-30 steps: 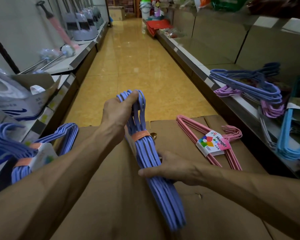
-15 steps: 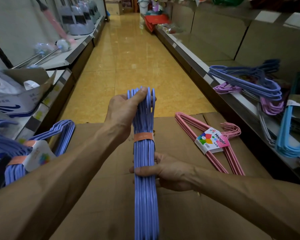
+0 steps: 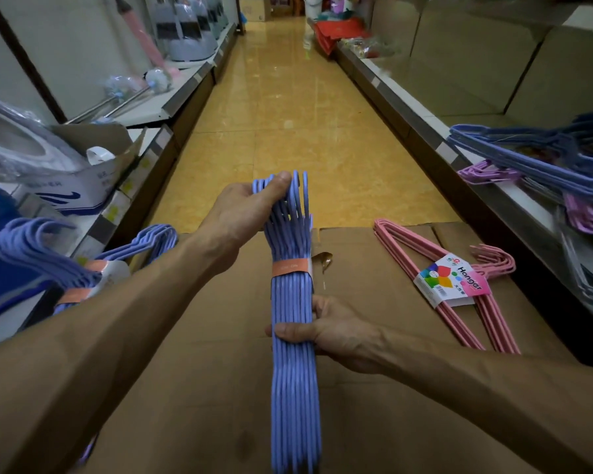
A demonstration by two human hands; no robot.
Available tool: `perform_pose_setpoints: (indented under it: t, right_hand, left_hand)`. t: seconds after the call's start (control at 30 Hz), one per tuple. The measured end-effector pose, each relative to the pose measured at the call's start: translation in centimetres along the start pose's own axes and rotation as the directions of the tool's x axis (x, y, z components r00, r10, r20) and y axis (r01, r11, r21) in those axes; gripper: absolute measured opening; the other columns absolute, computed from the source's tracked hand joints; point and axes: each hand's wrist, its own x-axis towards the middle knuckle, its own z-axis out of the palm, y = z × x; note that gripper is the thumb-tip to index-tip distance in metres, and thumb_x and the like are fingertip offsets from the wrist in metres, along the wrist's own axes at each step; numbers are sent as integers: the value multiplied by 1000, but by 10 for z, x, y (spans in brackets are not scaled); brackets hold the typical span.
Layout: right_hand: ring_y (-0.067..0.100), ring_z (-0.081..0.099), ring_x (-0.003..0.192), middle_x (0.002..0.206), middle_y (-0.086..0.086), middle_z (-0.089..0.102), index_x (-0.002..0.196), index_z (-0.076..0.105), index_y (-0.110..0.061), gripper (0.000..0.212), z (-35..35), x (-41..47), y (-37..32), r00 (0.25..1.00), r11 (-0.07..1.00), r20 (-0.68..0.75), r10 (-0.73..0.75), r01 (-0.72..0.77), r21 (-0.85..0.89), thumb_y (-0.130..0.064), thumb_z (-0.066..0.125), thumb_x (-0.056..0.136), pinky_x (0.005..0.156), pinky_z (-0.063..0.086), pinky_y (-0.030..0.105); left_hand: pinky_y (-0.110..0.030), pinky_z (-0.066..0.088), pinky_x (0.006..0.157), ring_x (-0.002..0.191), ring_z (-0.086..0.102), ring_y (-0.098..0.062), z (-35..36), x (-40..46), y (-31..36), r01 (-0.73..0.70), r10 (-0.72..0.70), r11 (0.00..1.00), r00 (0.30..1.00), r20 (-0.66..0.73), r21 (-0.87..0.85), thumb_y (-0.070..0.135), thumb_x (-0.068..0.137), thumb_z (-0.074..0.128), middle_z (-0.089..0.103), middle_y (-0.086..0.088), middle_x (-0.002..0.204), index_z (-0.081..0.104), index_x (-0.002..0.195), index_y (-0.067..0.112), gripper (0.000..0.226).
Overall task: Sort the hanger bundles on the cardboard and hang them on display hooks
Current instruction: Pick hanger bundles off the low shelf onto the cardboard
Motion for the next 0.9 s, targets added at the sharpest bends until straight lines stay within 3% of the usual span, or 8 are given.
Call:
perform_pose_setpoints:
  t: [0.27, 0.4, 0.5, 0.6, 0.7, 0.8, 0.9]
  right_hand:
    - [28, 71, 104, 113, 15, 73, 102, 64, -15, 25, 56, 39, 8, 998, 996, 8, -64, 65, -60, -4, 77, 83, 91, 58, 43]
    - [32, 69, 106, 116, 17, 71, 95, 63, -17, 23, 95, 61, 9, 994, 992, 23, -106, 108, -72, -5, 77, 83, 90, 58, 43]
    - [30, 69, 98, 105, 13, 71, 87, 63, -20, 21, 121, 83, 10, 989, 982, 33, -147, 150, -113, -5, 77, 84, 87, 58, 40]
    - [28, 68, 98, 106, 11, 70, 100, 67, -13, 21, 147, 102, 15, 990, 981, 31, -136, 139, -137, -8, 79, 84, 85, 58, 39]
    - [24, 68, 95, 112, 11, 71, 116, 66, -7, 35, 170, 118, 22, 993, 980, 20, -113, 115, -162, -14, 79, 84, 79, 57, 33]
    - [22, 70, 93, 109, 8, 72, 114, 67, -9, 36, 186, 134, 31, 995, 981, 26, -94, 97, -168, -18, 81, 83, 82, 60, 37]
    - [27, 69, 97, 109, 9, 71, 114, 65, -10, 37, 195, 150, 39, 997, 977, 32, -74, 79, -198, -22, 81, 83, 87, 59, 43]
  left_hand:
    - [-44, 53, 93, 94, 68, -20, -79, -11, -11, 92, -78, 916, 996, -50, 390, 82, 81, 43, 73, -4, 98, 72, 96, 18, 71]
    - [-45, 51, 88, 91, 63, -19, -107, -20, -26, 73, 13, 883, 984, -180, 463, 73, 89, 42, 68, -2, 98, 65, 97, 11, 67]
    - [-39, 49, 83, 97, 62, -22, -128, -26, -34, 88, 120, 827, 937, -327, 555, 67, 91, 46, 66, -4, 106, 59, 117, 16, 58]
    - [-36, 48, 94, 110, 59, -21, -154, -31, -38, 7, 243, 783, 917, -317, 622, 46, 96, 55, 62, -4, 123, 57, 130, 18, 44]
    - [-38, 46, 95, 112, 57, -22, -169, -36, -46, -2, 315, 699, 898, -306, 715, 32, 99, 53, 62, -5, 122, 66, 119, 19, 28]
    - [-39, 46, 95, 110, 57, -20, -178, -40, -59, 28, 298, 703, 896, -329, 711, 37, 100, 49, 64, -4, 120, 67, 117, 19, 31]
    - [-48, 47, 98, 113, 58, -25, -191, -40, -75, 78, 257, 664, 910, -325, 744, 55, 93, 45, 64, -4, 123, 66, 117, 26, 43]
